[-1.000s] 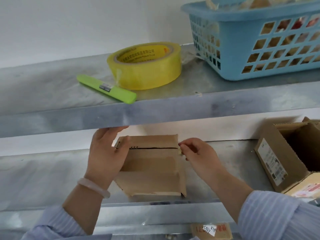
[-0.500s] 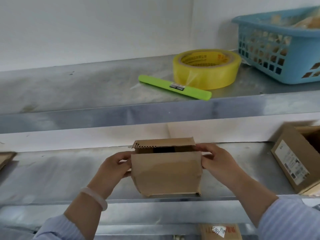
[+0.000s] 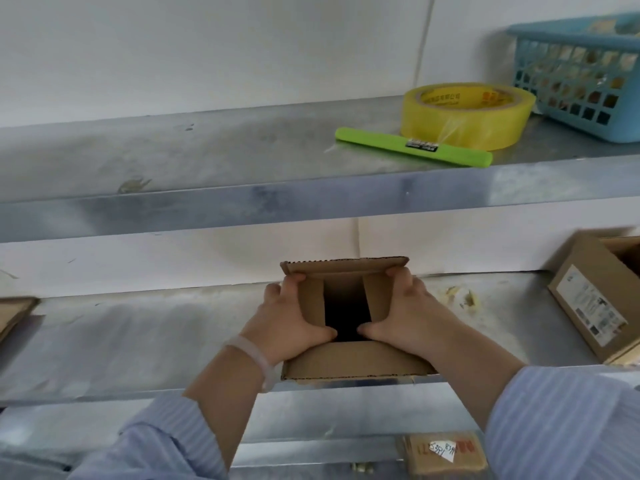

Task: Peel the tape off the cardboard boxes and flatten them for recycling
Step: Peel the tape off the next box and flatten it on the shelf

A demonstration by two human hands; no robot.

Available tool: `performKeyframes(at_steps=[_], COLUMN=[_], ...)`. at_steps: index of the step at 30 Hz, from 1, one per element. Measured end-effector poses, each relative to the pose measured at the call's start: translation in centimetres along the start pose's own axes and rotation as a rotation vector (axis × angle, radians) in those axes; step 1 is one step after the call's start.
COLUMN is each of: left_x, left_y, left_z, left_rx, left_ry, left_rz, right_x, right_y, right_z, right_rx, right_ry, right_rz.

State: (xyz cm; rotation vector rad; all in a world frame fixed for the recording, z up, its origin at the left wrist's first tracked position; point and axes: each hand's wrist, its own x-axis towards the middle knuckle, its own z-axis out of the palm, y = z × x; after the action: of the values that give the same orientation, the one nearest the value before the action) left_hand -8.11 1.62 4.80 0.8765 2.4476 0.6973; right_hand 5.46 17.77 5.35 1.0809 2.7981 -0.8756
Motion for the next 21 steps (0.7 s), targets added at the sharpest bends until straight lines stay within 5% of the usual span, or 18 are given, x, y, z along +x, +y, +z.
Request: performKeyframes(at_steps=[5,11,15,19,21], left_x=[-1.0,-3.0,-4.4,-5.1,-5.1], left_y=[-1.2,-5.6,-8.8,-11.3,-11.7], left_z=[-0.4,-3.3,-1.7,0.6,1.7], left_rx=[-0.29,-0.641,-0.395,-0.189,0.019], left_ry=[0.003,0.225,0.143,-0.023,-0.089], left_rz=[0.088,0.312,0.357,0.369,0.405], right_x=[-0.7,-1.3,-2.6,-3.8,-3.8], right_y=[0.2,1.8,3.9,5.7,5.8], right_z=[-0.4,-0.6,1.9,3.1,3.5], right_rx=[0.246,0.599,0.826,0.838,0.811], right_ry=[0.014,0.078,-0.104,-0.511,-0.55], right_rz=[-0.007,-0.009,0.002,-0.071,-0.02])
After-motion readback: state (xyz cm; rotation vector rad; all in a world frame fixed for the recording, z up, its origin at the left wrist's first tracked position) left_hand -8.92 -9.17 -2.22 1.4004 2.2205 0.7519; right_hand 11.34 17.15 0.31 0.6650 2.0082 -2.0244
